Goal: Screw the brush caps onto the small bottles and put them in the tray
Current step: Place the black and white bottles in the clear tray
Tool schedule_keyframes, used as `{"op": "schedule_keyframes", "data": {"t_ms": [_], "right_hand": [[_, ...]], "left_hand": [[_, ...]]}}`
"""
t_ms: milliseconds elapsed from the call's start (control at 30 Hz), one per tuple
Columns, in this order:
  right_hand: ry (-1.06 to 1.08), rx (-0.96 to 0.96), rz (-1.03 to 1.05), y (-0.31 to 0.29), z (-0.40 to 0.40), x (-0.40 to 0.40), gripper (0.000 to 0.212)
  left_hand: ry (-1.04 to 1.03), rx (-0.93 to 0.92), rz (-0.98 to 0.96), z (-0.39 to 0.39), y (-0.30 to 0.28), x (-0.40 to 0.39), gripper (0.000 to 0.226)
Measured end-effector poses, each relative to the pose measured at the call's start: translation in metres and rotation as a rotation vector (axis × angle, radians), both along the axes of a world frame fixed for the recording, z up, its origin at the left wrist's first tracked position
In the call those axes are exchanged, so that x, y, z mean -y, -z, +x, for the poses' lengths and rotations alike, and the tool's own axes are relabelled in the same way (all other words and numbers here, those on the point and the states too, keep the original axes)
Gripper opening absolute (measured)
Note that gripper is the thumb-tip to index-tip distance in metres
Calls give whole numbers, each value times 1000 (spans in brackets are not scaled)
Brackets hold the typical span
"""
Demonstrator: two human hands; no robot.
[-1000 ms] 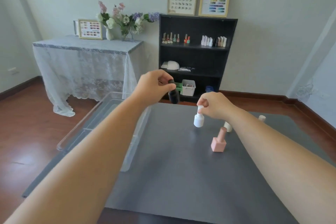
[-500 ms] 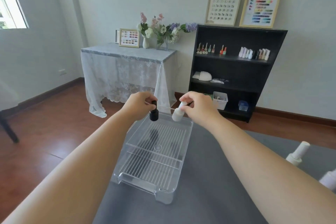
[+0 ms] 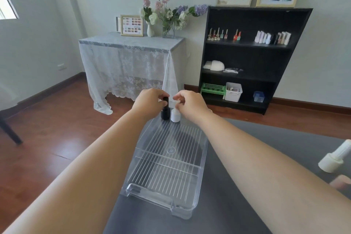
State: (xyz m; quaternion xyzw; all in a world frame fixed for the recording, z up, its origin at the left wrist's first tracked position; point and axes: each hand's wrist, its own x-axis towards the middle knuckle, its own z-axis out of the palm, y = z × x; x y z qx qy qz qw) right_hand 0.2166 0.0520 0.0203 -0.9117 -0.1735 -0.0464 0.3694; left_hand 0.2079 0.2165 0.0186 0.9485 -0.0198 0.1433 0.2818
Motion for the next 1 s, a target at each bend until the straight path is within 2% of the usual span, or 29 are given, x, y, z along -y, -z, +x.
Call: {"op": "schedule_keyframes", "data": {"t_ms": [233, 433, 500, 600, 700, 767, 1000], "right_hand": [[6, 69, 37, 8, 2, -11, 29], [-103, -24, -8, 3, -14, 9, 64], [-114, -6, 12, -6, -27, 25, 67], [-134, 33, 30, -25, -48, 58, 59], [-130, 61, -101, -46, -70, 104, 45], [-74, 61, -147, -58, -83, 138, 39], [201, 54, -86, -84, -119, 268, 21]], "left_hand": [[-28, -17, -60, 1, 3, -4, 34], [-1, -11, 43, -15, -7, -1, 54], [11, 38, 34, -22, -19, 2, 53], [43, 112, 23, -33, -43, 18, 47], [126, 138, 28, -46, -66, 54, 41], [198, 141, 29, -54, -79, 83, 39], [390, 172, -6, -75, -99, 190, 33]]}}
